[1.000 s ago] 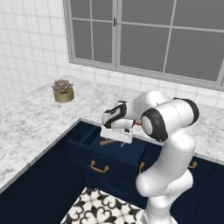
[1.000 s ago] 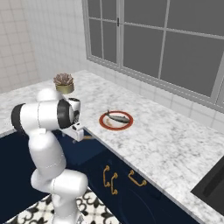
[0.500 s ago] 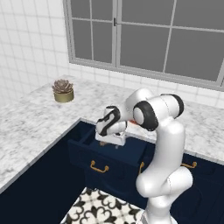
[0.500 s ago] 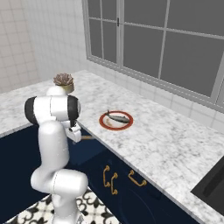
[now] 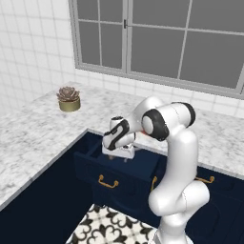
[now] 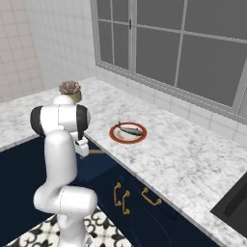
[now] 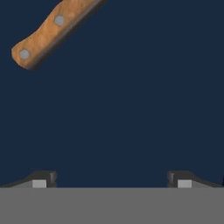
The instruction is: Pick up the knife from the drawer and place it on the cutting board. Then place the meat from the plate to the cutting board.
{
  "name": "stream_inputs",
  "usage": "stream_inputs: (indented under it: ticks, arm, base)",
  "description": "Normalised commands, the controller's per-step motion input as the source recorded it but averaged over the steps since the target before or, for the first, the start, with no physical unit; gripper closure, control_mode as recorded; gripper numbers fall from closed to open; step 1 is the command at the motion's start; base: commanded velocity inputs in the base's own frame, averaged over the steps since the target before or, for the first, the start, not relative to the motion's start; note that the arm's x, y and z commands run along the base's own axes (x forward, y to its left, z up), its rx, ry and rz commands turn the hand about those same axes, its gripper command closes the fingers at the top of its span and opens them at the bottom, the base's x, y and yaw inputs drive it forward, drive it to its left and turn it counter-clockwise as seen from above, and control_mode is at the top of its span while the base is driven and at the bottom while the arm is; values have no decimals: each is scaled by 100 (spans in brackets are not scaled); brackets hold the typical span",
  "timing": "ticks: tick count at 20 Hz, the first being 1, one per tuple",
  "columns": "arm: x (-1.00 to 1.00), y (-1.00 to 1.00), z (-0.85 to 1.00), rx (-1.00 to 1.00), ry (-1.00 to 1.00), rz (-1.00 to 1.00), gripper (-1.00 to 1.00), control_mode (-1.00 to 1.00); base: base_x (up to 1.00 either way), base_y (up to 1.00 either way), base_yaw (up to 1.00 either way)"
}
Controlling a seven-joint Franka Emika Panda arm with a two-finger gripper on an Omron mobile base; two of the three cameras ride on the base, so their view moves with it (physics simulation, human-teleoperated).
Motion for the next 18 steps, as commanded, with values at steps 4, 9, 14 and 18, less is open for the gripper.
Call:
stream_inputs:
  ticks: [4, 9, 14, 18]
  arm:
    - [8, 0, -50, 5, 2, 0, -100, -100]
    - [12, 0, -43, 0, 0, 0, -100, -100]
    - [3, 0, -38, 0, 0, 1, -100, -100]
    - [0, 0, -32, 5, 7, 0, -100, -100]
  base:
    - [0, 0, 0]
    - [0, 0, 0]
    - [0, 0, 0]
    - [0, 0, 0]
